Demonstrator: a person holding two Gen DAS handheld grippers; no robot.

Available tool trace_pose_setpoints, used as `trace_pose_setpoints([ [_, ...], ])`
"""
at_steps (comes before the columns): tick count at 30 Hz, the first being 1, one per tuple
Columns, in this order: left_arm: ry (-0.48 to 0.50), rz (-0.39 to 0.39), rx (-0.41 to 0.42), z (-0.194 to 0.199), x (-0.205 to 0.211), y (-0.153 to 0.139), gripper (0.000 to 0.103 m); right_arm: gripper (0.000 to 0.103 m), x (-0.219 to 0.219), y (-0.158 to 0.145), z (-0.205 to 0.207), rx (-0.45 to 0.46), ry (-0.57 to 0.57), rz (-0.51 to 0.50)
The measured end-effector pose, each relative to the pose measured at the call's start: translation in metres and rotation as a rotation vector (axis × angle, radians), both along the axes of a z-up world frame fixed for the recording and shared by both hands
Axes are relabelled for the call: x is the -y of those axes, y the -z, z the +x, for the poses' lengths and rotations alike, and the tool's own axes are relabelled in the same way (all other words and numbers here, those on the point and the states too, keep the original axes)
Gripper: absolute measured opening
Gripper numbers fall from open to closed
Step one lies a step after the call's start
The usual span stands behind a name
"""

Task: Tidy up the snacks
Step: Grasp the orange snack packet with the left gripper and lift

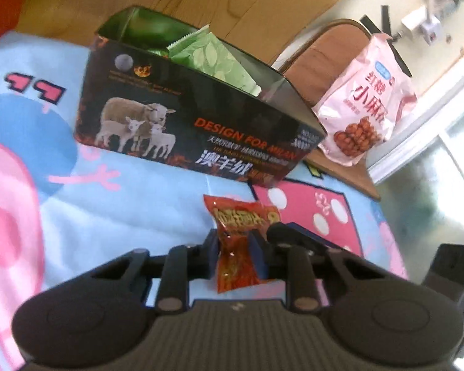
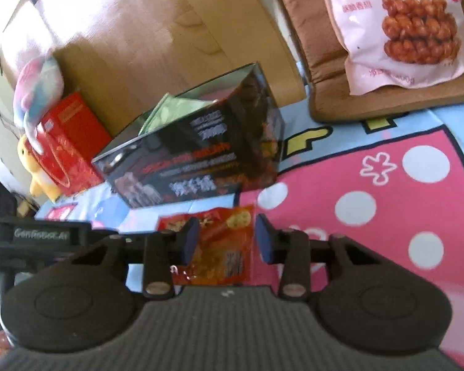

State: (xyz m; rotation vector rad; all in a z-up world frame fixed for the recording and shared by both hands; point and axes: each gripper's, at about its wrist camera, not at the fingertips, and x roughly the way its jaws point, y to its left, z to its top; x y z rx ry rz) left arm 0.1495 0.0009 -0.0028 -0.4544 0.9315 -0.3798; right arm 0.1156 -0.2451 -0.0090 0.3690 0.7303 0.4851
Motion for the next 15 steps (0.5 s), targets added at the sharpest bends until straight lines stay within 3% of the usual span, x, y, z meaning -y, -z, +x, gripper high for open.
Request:
trace_pose_setpoints([
  [4,-0.016,-0.003,0.009,-0.031,-0.017,0.0,0.019,0.044,-0.001,0.001,-0.015,-0.021,-0.019,0.055],
  [8,-0.038,-0.033,0.007,-0.074,-0.061,-0.006,0.018,0.047,-0.017,-0.002,-0.045,-0.005,-0.19,0.055],
  [10,-0.062,-0.061,-0.005,-0.087,-0.08,-0.006,0.018,0.059,-0.032,-0.007,-0.062,0.044,-0.294,-0.008],
  [12,-0.081,-0.092,-0.019,-0.096,-0.095,-0.008,0.016,0.082,-0.05,-0.012,-0.081,0.137,-0.354,-0.149],
  [15,-0.082,-0.105,0.009,-0.101,-0.101,-0.017,0.014,0.092,-0.079,-0.011,-0.094,0.215,-0.423,-0.309],
])
